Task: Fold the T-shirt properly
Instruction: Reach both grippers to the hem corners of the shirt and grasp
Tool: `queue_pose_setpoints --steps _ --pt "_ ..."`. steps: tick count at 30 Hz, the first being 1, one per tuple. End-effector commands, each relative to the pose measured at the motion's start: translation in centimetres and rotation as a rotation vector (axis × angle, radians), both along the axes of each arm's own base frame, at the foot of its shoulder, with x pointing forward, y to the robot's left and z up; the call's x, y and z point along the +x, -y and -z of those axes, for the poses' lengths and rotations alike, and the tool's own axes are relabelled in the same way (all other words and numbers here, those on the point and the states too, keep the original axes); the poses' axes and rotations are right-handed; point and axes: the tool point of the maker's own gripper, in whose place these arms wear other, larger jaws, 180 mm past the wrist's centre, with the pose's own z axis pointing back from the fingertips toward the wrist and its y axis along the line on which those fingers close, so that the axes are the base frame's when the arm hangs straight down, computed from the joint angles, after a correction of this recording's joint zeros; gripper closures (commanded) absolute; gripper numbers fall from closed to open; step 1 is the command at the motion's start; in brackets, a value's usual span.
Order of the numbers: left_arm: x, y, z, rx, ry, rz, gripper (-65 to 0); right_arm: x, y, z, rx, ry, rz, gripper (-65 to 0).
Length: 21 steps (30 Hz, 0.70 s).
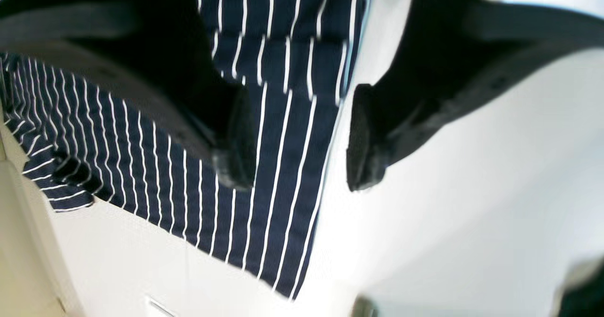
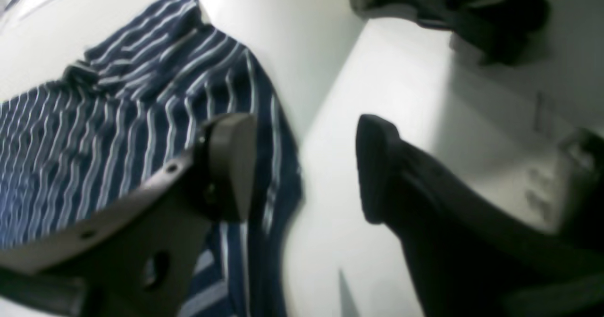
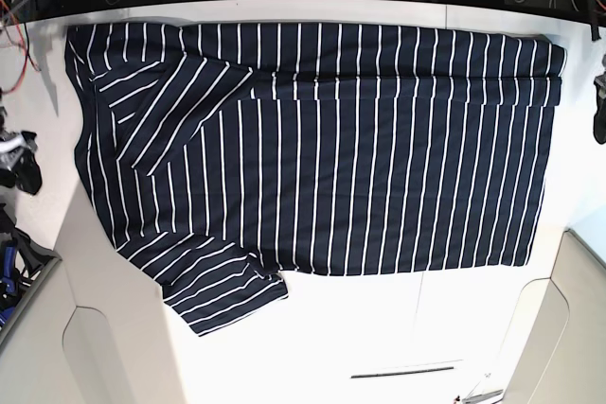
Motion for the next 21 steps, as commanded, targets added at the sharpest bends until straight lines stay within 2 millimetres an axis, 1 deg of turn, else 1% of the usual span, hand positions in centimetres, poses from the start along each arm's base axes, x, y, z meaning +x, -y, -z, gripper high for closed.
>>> queue_pose_setpoints --steps 1,4,9,13,15,18,20,21 --pt "1.1 -0.1 -1.9 0.048 0.050 0.025 -36.4 1.8 0.7 -1.8 -0.012 0.063 0.003 -33.7" --pt "2.9 0.6 -1.9 0.094 0.047 0.062 -36.3 4.9 0.2 -0.9 0.005 0.066 -0.006 -33.7" --pt "6.1 2.6 -1.3 0.177 0.024 0.144 -36.3 9.7 -1.0 0.1 0.032 0.070 -0.021 -33.7" --pt "9.2 2.9 -1.1 0.228 0.022 0.156 -36.4 12.7 -1.8 1.4 0.031 0.036 -0.033 -33.8" --pt "10.8 2.7 -0.7 0.214 0.013 0.155 -36.4 13.8 -1.8 1.9 0.032 0.013 -0.026 -34.6" --pt "13.2 2.1 0.0 0.179 0.013 0.149 -37.4 14.6 -1.4 2.8 0.044 -0.029 -0.006 -34.6" --pt "14.7 1.6 0.5 0.170 0.010 0.141 -43.9 14.7 -0.9 3.4 0.039 -0.059 0.017 -34.7" --pt "15.3 1.4 0.8 0.166 0.002 0.137 -45.4 14.7 -0.9 3.6 0.042 -0.066 0.020 -34.7"
